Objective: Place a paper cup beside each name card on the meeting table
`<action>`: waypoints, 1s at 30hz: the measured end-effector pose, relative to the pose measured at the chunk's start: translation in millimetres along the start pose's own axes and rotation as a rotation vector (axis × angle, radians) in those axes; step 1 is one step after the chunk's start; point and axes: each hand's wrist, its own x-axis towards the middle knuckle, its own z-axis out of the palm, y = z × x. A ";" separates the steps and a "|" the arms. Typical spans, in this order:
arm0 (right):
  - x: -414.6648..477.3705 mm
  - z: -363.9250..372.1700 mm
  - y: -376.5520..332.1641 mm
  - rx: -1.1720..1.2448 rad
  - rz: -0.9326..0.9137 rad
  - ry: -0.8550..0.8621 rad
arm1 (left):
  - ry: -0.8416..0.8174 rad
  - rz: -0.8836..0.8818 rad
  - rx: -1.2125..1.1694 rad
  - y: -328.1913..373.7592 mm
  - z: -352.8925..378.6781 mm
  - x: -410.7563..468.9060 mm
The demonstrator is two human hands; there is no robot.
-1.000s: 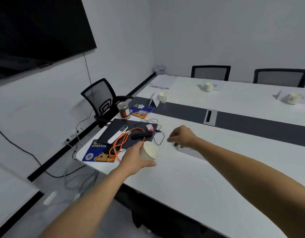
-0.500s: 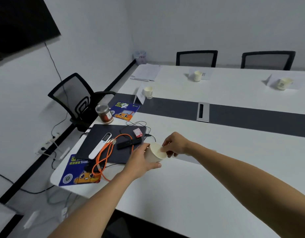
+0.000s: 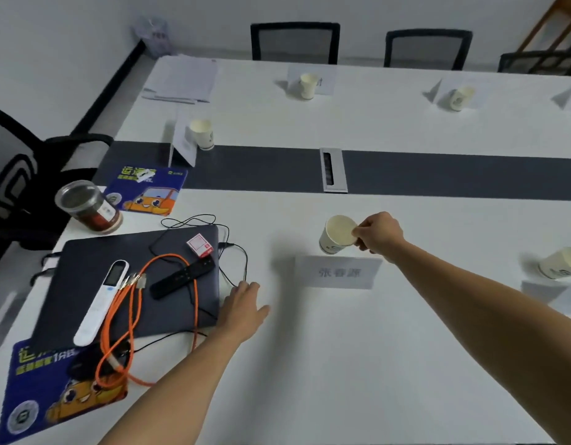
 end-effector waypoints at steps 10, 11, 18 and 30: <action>44.1 49.0 14.0 -0.026 0.188 0.079 | 0.030 0.186 0.189 -41.1 76.3 20.9; 47.3 53.1 14.9 -0.039 0.200 0.079 | 0.038 0.192 0.188 -45.6 78.7 21.5; 60.2 61.9 21.8 -0.038 0.250 0.100 | 0.087 0.202 0.216 -51.0 86.1 23.1; 35.1 46.7 27.8 -0.105 0.160 0.144 | -0.049 0.167 0.315 -38.0 67.5 20.1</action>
